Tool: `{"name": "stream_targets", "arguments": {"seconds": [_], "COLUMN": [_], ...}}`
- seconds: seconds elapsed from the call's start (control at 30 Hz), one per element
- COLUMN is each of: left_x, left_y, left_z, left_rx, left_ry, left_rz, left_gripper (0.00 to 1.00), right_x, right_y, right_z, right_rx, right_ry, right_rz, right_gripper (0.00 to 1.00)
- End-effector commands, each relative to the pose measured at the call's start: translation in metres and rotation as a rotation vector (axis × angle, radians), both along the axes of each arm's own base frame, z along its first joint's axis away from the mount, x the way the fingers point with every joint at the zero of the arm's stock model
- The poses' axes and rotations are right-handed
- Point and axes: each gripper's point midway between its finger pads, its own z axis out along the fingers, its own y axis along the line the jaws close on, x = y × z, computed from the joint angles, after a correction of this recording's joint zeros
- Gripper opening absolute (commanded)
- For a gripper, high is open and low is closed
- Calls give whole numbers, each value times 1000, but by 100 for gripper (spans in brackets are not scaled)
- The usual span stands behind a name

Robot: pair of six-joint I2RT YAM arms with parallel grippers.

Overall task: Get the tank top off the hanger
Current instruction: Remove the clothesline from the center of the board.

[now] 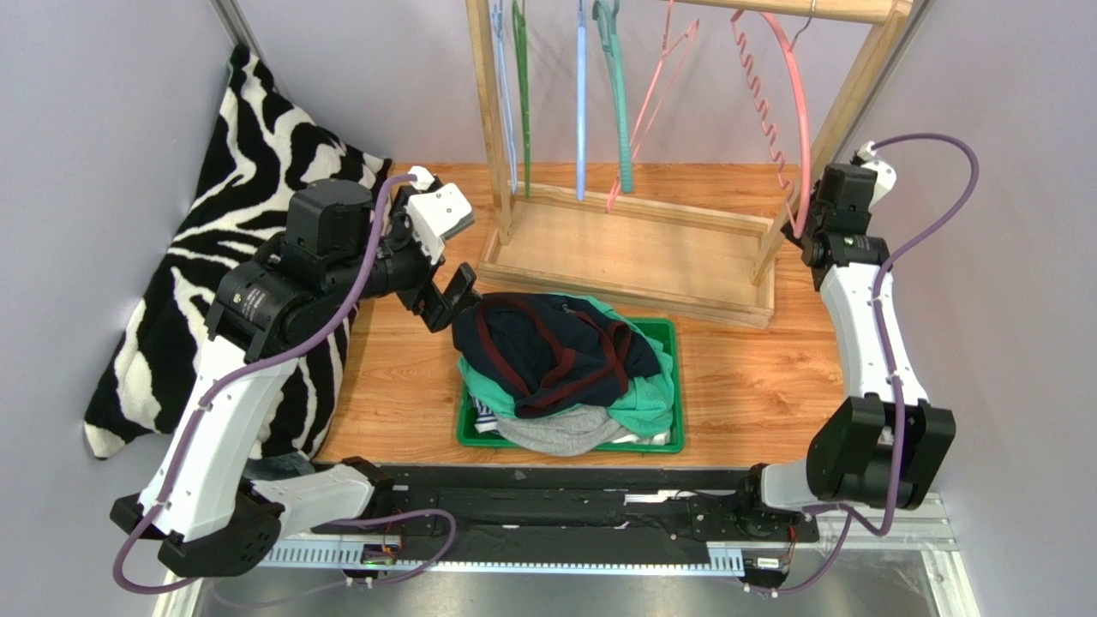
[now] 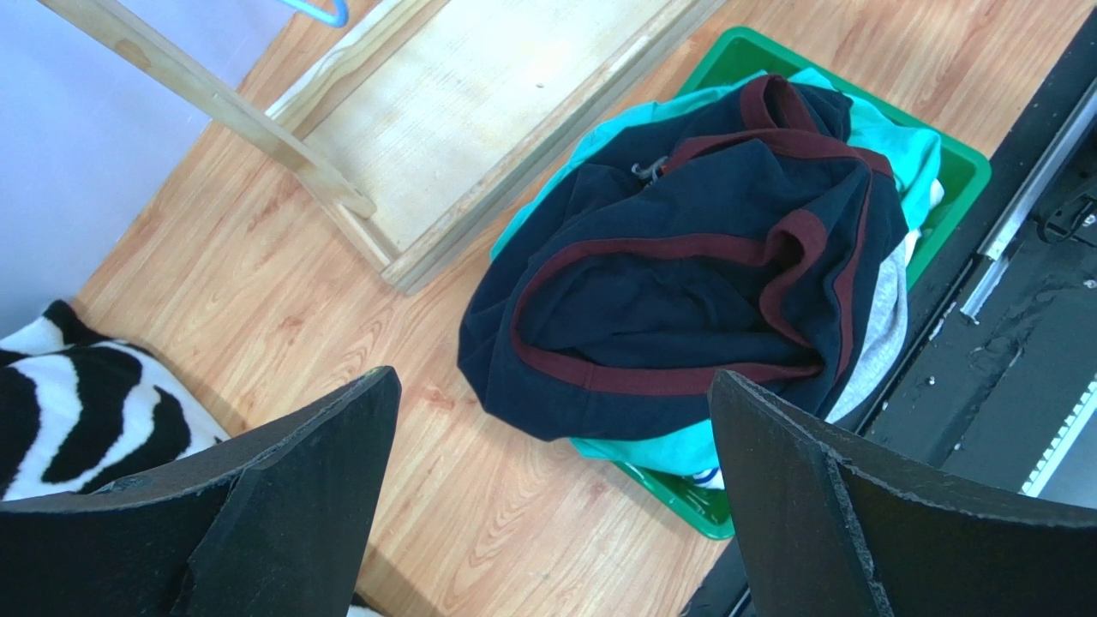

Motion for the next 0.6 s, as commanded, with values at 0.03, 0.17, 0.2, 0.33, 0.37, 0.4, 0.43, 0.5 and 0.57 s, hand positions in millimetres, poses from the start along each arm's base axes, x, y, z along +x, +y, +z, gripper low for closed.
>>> {"name": "stream_targets", "arguments": {"seconds": [0.03,0.17,0.2,0.33,0.37,0.4,0.43,0.5,0.57], "left_x": [2,3,4,8,8,9,11,12,13], "left_y": [-3,-3,-3,-4,-4,-4,-5,-6,-7], "left_z": [12,10,11,7,7,6,6,5,5], "left_rx": [-46,-47,-48,-44,-44,-44,-46,-48,-51], "left_ry": [-29,-27,-29,-16,-16,-15,-14,-9,-6], "left_rz": [4,2,4,7,7,10,11,8,8], "left_gripper": [99,99,99,99,99,99,99,99,99], "right_x": [37,59,62,82,85,89,92,99,105], "right_y": [-8,-11,-10,-10,-10,-12,-11,-12,-11], "right_z": [30,22,23,32,35,30,31,33,35], "right_rx": [-14,-17,-21,-30,-32,-33,-32,-32,-28], "right_ry": [-97,-83,-82,-105,-112,-102,-105,-108,-120], "right_rz": [-3,14,23,54,58,58,70,73,85], "right_gripper": [16,6,3,0,0,0,0,0,0]}}
